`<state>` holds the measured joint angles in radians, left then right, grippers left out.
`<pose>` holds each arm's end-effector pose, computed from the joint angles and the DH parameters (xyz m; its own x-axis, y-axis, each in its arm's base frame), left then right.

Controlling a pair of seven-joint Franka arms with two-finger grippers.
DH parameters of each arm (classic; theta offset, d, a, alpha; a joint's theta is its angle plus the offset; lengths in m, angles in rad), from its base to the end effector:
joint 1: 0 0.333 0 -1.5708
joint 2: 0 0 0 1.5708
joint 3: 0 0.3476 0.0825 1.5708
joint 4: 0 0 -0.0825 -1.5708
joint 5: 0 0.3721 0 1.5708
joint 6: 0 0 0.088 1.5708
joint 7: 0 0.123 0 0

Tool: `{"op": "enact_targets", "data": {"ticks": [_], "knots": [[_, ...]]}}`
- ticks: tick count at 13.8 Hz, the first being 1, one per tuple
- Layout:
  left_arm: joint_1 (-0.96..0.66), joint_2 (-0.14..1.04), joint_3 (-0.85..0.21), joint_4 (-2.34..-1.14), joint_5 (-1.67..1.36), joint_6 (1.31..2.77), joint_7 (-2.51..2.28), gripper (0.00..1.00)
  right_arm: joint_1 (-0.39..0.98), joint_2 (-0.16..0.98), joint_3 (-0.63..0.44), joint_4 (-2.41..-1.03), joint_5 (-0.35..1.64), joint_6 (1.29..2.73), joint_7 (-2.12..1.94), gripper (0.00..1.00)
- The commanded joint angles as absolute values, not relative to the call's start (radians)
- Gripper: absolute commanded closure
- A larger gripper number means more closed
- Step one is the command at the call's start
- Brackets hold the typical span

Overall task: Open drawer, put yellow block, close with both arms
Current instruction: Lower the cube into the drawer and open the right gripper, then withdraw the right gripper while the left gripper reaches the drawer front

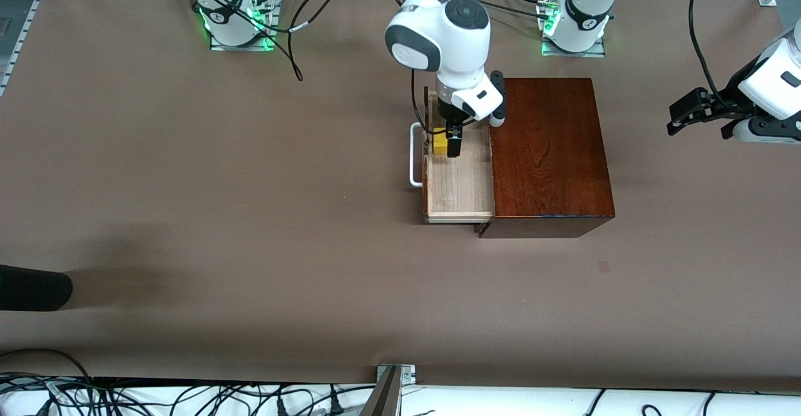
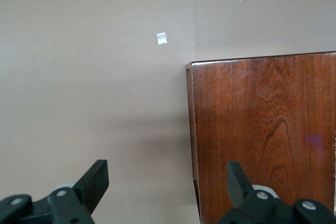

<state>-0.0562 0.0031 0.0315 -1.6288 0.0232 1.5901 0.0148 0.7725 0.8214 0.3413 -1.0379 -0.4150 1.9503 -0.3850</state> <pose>0.5427 -0.0106 0.6134 0.9983 -0.0399 -0.0421 -0.0409 -0.9989 -0.0226 0.4608 0.6435 0.3882 0.0560 0.9968 0.0571 0.9798 -0.0658 0.1889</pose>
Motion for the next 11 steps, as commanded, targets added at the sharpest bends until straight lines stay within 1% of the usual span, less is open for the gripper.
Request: {"op": "enact_targets", "data": {"ticks": [1,3,5,8,9,11], "knots": [[-0.057,-0.006,0.031,-1.626,0.029,1.589,0.017,0.0,0.735,0.741,0.339,-1.009,-0.394,1.894,-0.388,0.0],[-0.058,-0.006,0.031,-1.626,0.029,1.589,0.018,0.0,0.645,0.683,0.344,-1.008,-0.355,1.859,-0.39,0.0],[-0.057,-0.006,0.031,-1.623,0.023,1.589,0.02,0.0,0.513,0.614,0.341,-1.009,-0.244,1.847,-0.393,0.0],[-0.058,-0.008,0.031,-1.623,0.015,1.571,0.021,0.0,0.336,0.534,0.339,-1.014,-0.184,1.824,-0.394,0.0],[-0.061,-0.008,0.026,-1.62,0.014,1.536,0.023,0.0,0.284,0.526,0.337,-1.014,-0.154,1.792,-0.393,0.0],[-0.064,0.003,-0.018,-1.605,-0.049,1.426,0.018,0.0,0.175,0.508,0.33,-1.015,-0.059,1.757,-0.385,0.0]]}}
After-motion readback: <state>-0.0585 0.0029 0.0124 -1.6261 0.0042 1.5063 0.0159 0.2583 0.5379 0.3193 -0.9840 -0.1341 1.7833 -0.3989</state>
